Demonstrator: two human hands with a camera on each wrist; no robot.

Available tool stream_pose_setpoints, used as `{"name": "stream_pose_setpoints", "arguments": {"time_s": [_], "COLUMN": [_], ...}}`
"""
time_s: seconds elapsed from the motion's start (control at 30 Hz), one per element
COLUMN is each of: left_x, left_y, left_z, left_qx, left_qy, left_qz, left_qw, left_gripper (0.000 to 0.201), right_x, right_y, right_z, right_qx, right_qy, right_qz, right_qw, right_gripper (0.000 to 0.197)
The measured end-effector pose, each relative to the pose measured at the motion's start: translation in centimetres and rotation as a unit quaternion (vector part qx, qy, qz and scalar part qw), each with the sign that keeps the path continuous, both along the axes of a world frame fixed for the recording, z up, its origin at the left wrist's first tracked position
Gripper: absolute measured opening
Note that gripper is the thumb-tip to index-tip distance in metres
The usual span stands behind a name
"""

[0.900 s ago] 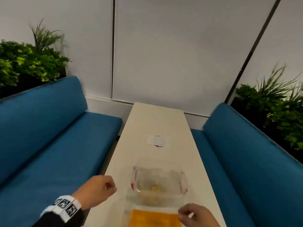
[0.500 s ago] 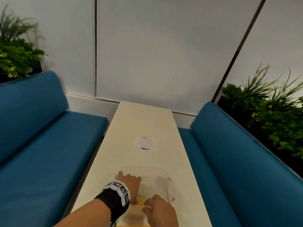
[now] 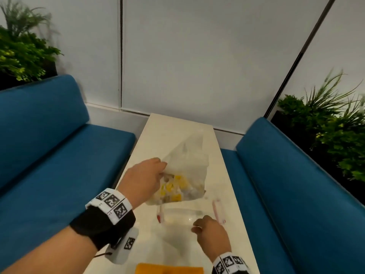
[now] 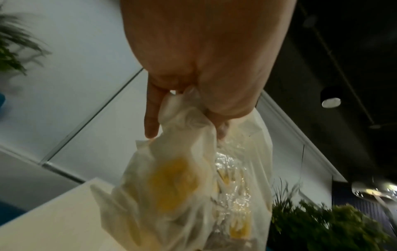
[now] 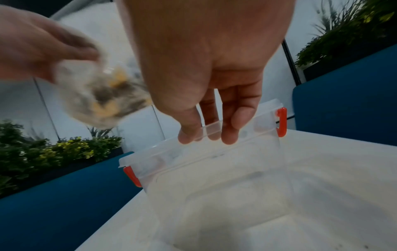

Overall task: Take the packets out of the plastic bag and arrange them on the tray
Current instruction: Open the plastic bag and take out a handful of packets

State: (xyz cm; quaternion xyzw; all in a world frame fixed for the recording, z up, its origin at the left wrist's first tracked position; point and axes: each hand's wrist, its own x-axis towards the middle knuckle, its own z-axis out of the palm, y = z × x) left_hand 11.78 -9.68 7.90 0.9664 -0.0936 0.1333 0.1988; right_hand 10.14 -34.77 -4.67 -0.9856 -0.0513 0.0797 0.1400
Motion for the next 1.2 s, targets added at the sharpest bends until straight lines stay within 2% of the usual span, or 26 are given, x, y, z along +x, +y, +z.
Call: {"name": "stream_pose_setpoints", "arguments": {"time_s": [0.1,0.17,0.33,0.47,0.5,0.57,0.63,0.73,0.8,0.83,0.9,0.93,1.0,1.07,1.1,1.17,1.2], "left_x": [-1.7,-2.9,-5.4,-6.3,-6.6,-7.1,-7.5,-8.8,-9.8,-10.3,-10.4,-10.0,-8.7,-7.3,-6.8,-6.1,-6.1], "left_y": [3.0,4.7,7.7,8.5,8.6,9.0,9.6,9.6,10.1,10.4,11.0,11.3,12.1,12.6,12.8,12.9,12.8], "left_z": [1.0,0.2,-5.6,-10.9,-11.8,-13.6,-15.9,-17.7,-18.6,-18.4,-17.9,-18.0,-18.2,-19.1,-19.4,-19.6,-19.5], "left_qx": [-0.012,-0.006,0.056,0.111,0.104,0.097,0.097,-0.019,-0.101,-0.175,-0.327,-0.366,-0.407,-0.441,-0.449,-0.438,-0.438], "left_qy": [-0.027,-0.013,0.051,0.120,0.127,0.148,0.109,0.129,0.140,0.153,0.117,0.107,0.185,0.259,0.268,0.239,0.217], "left_qz": [0.044,0.072,0.120,0.121,0.120,0.100,0.089,0.049,0.036,0.041,0.098,0.150,0.238,0.256,0.254,0.251,0.252], "left_qw": [0.999,0.997,0.990,0.979,0.979,0.979,0.985,0.990,0.984,0.972,0.933,0.912,0.862,0.820,0.814,0.830,0.835], "left_gripper": [0.018,0.016,0.016,0.022,0.022,0.026,0.041,0.030,0.031,0.035,0.039,0.040,0.054,0.062,0.052,0.014,0.007], "right_x": [1.3,2.1,3.7,4.4,4.4,4.0,2.8,0.1,-1.5,-2.2,-2.8,-2.8,-2.4,-1.4,-0.5,1.0,1.6], "right_y": [-1.9,-3.0,-5.6,-6.7,-6.8,-6.7,-5.7,-3.3,-2.0,-1.4,0.0,0.8,2.7,4.9,6.0,8.1,8.9], "right_z": [-0.1,0.0,0.1,0.0,0.1,0.1,0.3,-0.1,-1.4,-2.0,-2.2,-1.9,-0.9,0.2,0.4,0.5,0.4], "right_qx": [-0.002,-0.018,-0.037,0.004,0.016,0.022,0.032,0.098,0.133,0.141,0.160,0.172,0.202,0.239,0.251,0.291,0.319], "right_qy": [-0.014,-0.023,-0.022,-0.004,-0.004,-0.021,-0.063,-0.087,-0.058,-0.045,-0.029,-0.030,-0.033,-0.013,0.000,0.038,0.057], "right_qz": [-0.023,-0.026,-0.056,-0.074,-0.084,-0.108,-0.119,-0.066,-0.006,0.010,0.021,0.021,0.022,0.022,0.016,-0.015,-0.038], "right_qw": [1.000,0.999,0.998,0.997,0.996,0.994,0.990,0.989,0.989,0.989,0.986,0.985,0.979,0.971,0.968,0.956,0.945], "right_gripper": [0.024,0.023,0.018,0.011,0.012,0.026,0.031,0.015,0.031,0.039,0.041,0.038,0.029,0.029,0.032,0.040,0.046]}}
